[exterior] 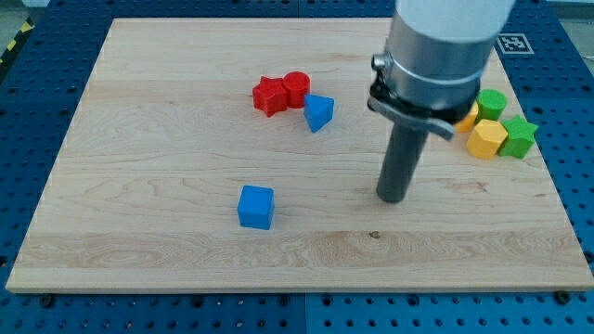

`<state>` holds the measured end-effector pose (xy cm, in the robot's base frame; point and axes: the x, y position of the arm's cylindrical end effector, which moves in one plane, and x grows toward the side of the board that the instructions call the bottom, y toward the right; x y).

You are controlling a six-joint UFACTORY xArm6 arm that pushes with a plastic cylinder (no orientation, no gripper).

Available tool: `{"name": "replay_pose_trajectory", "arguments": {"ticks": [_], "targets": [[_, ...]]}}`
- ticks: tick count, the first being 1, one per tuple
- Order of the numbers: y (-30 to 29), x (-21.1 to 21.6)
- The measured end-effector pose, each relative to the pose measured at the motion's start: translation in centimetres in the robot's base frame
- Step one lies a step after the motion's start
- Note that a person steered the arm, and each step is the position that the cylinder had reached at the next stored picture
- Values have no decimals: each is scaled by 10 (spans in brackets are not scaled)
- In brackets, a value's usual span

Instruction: Point your arm at the blue cube

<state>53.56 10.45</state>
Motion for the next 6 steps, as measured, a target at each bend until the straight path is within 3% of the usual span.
{"name": "replay_pose_trajectory", "arguments": {"ticks": [6], "targets": [[-23, 44]]}}
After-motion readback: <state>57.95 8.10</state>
